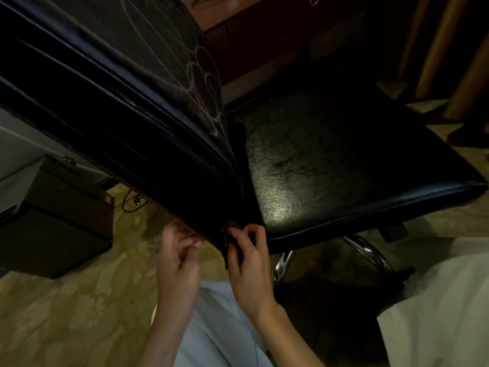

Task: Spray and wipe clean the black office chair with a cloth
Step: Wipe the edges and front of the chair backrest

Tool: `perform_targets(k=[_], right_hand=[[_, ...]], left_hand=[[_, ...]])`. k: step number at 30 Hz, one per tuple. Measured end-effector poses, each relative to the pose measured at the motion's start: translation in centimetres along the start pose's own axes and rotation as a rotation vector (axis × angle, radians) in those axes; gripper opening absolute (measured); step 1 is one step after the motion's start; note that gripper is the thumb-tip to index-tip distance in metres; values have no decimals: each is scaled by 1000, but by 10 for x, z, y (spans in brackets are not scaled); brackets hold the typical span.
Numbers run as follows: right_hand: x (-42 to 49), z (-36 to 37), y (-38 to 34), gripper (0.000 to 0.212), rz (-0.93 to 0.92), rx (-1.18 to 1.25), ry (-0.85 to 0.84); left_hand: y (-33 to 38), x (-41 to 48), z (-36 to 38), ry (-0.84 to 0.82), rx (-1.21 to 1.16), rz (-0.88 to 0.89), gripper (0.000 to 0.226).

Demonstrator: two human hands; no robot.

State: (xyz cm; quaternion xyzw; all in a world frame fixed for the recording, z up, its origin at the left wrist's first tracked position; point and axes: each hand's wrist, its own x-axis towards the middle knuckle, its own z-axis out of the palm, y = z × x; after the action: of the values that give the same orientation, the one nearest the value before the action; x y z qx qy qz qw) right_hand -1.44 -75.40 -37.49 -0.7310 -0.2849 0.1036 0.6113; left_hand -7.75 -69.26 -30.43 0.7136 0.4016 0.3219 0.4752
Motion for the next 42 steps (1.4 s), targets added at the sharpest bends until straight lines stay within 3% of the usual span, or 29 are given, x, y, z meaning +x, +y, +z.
perform_targets(k=[5,9,12,15,17,19,22,25,30,35,39,42], right_hand=[[-5,-13,11,27,73,-56,-51],[14,-33,20,20,322,250,91],[43,-45,-3,18,375,552,157],[60,-47,-34,17,256,736,212],[66,-43,-48,17,64,639,239],[71,-33,-41,15,-3,557,256],[61,-13,-5,15,112,483,174],[38,-1,18,31,289,484,-10],[50,-31,2,20,504,685,106],[81,-91,-70,24,331,875,121],[104,-117,-151,32,3,750,37],[118,-119,-209,27,-214,644,-2]], left_hand=[[7,-4,3,46,28,-20,37],[11,-6,4,57,64,-17,33],[15,-10,3,45,87,-4,36],[24,-13,0,63,81,50,34],[30,-11,-3,105,60,77,31],[34,-7,-5,120,67,95,26],[41,-6,-3,84,96,104,22],[44,-6,-5,68,112,87,24],[49,-10,-15,78,102,62,28],[88,-2,-26,191,21,153,39],[132,9,-41,253,-18,260,38],[167,18,-55,277,-62,333,39]])
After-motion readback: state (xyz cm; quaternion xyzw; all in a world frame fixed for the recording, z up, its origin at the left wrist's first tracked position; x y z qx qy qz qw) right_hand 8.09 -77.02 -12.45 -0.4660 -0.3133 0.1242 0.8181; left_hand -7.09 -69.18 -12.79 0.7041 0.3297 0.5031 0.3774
